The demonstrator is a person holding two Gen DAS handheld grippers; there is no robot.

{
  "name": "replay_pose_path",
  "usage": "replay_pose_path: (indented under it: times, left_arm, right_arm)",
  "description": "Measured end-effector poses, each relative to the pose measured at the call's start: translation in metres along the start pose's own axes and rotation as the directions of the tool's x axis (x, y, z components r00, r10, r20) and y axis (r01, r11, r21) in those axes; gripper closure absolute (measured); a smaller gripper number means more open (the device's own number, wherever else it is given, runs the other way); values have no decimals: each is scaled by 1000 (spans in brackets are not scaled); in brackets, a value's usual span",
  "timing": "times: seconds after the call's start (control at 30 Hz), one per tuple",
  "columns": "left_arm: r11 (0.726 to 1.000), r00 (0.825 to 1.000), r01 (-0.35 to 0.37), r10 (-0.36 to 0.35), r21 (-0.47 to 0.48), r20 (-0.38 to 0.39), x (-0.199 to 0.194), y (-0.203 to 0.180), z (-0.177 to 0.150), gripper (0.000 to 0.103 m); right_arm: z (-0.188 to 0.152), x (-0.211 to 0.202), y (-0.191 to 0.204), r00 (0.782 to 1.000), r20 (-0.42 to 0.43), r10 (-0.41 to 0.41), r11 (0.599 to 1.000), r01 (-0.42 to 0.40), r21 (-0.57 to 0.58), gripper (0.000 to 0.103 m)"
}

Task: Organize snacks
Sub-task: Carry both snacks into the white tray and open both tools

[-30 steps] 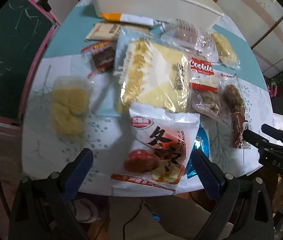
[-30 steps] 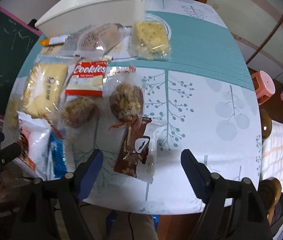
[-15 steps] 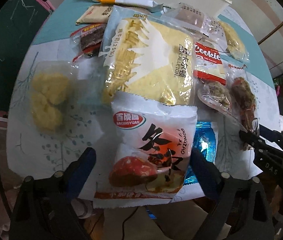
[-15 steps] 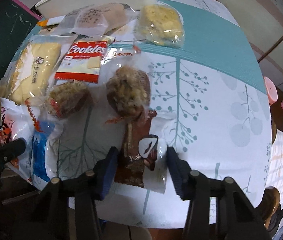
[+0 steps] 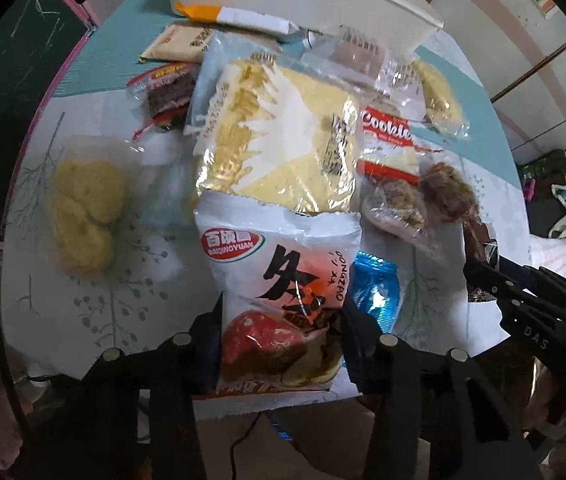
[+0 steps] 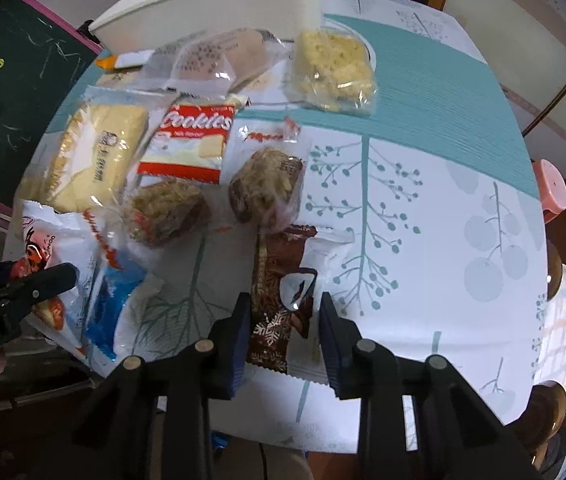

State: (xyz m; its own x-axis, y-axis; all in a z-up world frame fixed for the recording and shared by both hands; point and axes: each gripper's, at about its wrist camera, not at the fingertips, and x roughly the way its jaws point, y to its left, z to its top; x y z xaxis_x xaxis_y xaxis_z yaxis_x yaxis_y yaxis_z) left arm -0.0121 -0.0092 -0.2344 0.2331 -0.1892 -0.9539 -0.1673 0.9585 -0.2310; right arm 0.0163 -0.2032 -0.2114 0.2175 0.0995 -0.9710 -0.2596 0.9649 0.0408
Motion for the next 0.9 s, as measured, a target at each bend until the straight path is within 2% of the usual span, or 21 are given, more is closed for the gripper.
replay_pose_path:
  times: [0.23, 0.37, 0.53, 0.6, 0.67, 0.8, 0.9]
  left_arm:
    - [1000, 994, 0, -2, 18, 108, -60, -18, 17, 59]
    - [999, 977, 8, -17, 40, 214, -109, -33, 44, 59]
    - [998, 935, 10, -34, 68, 353, -179, -49, 75, 59]
    - [997, 915, -8, -25, 78, 403, -204, -55, 87, 58]
    - [996, 902, -33, -5, 81, 433, -222, -57, 96, 58]
    - [993, 890, -86, 43, 75, 455, -238, -55, 125, 58]
    - [993, 890, -95, 51, 74, 452, -235, -48, 157, 58]
  right_arm:
    - [15, -42, -9, 995, 86, 42, 999, -44, 19, 72]
    - [30, -72, -11, 983, 170, 71, 997, -77, 26, 72]
    - [49, -120, -10, 945, 288, 154, 987, -163, 9, 72]
    - [59, -142, -9, 922, 337, 188, 981, -196, -12, 72]
    - [68, -155, -3, 908, 370, 197, 980, -198, -34, 72]
    - [97, -180, 10, 881, 425, 209, 978, -193, -82, 72]
    - [122, -187, 17, 872, 438, 217, 976, -198, -90, 72]
